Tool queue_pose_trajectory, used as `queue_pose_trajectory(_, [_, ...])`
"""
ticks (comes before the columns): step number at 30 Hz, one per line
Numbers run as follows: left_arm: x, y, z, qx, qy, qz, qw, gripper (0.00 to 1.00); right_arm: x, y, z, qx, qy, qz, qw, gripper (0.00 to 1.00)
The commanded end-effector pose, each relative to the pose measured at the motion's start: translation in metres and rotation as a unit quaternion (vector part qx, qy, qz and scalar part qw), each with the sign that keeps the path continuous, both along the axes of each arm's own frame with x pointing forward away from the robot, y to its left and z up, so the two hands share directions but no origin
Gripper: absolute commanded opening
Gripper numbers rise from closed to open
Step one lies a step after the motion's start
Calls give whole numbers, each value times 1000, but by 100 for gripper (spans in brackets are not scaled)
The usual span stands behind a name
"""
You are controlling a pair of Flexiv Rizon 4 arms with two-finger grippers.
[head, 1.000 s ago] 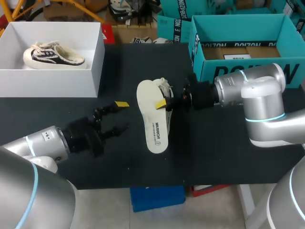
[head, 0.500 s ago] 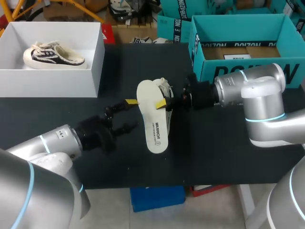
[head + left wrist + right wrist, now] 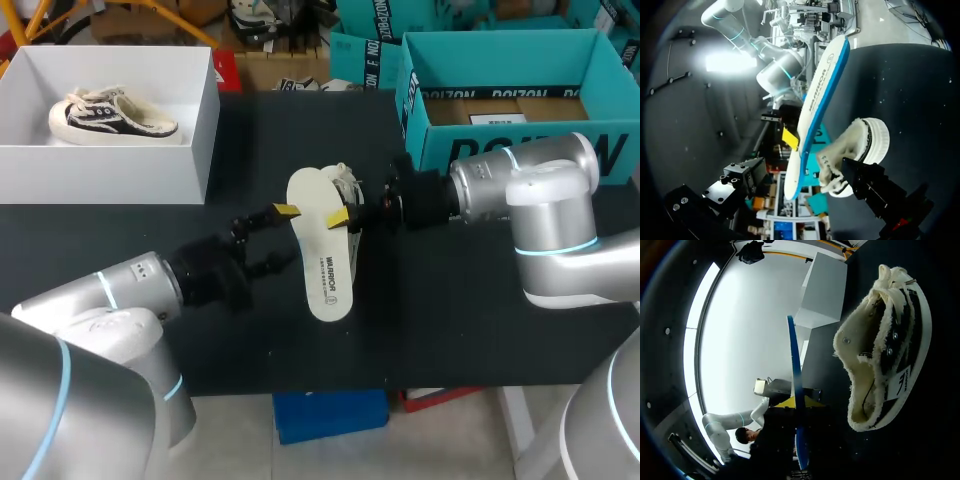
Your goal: Take the shoe out of the shoebox, open the shoe tongue, remove and reinsert the insole, then place the shoe into the shoebox
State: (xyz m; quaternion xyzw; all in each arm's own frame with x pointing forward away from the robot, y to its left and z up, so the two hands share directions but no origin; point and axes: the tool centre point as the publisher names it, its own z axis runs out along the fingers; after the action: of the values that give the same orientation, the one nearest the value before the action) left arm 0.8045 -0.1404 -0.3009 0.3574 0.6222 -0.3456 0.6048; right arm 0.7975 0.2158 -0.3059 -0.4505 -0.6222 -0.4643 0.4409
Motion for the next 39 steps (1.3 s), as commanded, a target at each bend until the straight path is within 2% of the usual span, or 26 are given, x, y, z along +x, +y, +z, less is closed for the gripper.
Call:
queue_pose_trajectory(1, [6, -9, -1, 3, 0, -1, 1000, 89, 0, 0, 0, -1, 0, 0, 1000, 0])
queue_pose_trajectory(3, [6, -11, -2, 4, 0, -4, 1000, 87, 0, 0, 0, -1, 0, 0, 1000, 0])
queue_pose_trajectory(5, [7, -12, -3, 5, 1, -5, 1000, 72, 0, 0, 0, -1, 0, 0, 1000, 0])
queue_pose_trajectory(8, [7, -14, -4, 5, 2, -6, 1000, 70, 0, 0, 0, -1, 0, 0, 1000, 0])
queue_pose_trajectory(9, [8, -14, -5, 6, 2, -6, 1000, 65, 0, 0, 0, -1, 0, 0, 1000, 0])
queue_pose_trajectory(10, [8, -15, -5, 5, 2, -5, 1000, 54, 0, 0, 0, -1, 0, 0, 1000, 0])
queue_pose_trajectory(11, [8, -15, -5, 4, 2, -5, 1000, 49, 0, 0, 0, -1, 0, 0, 1000, 0])
queue_pose_trajectory(15, [10, -17, -4, 2, 1, -4, 1000, 44, 0, 0, 0, -1, 0, 0, 1000, 0])
queue_pose_trajectory(22, [12, -19, -3, -1, 0, -2, 1000, 41, 0, 0, 0, -1, 0, 0, 1000, 0])
queue_pose_trajectory(23, [13, -19, -3, -2, 0, -2, 1000, 26, 0, 0, 0, -1, 0, 0, 1000, 0])
queue_pose_trajectory(24, [13, -19, -4, -3, 0, -2, 1000, 5, 0, 0, 0, -1, 0, 0, 1000, 0])
queue_pose_trajectory(25, [13, -19, -4, -4, 1, -2, 1000, 0, 0, 0, 0, -1, 0, 0, 1000, 0])
queue_pose_trajectory(32, [13, -18, -6, -7, 2, -4, 1000, 0, 0, 0, 0, -1, 0, 0, 1000, 0])
queue_pose_trajectory(33, [12, -18, -6, -7, 3, -4, 1000, 0, 0, 0, 0, -1, 0, 0, 1000, 43])
queue_pose_trajectory(34, [12, -18, -6, -7, 3, -5, 1000, 0, 0, 0, 0, 2, 1, -3, 1000, 100])
queue_pose_trajectory(39, [10, -14, -7, -6, 4, -5, 1000, 0, 1, -4, 2, -4, 1, -12, 1000, 100])
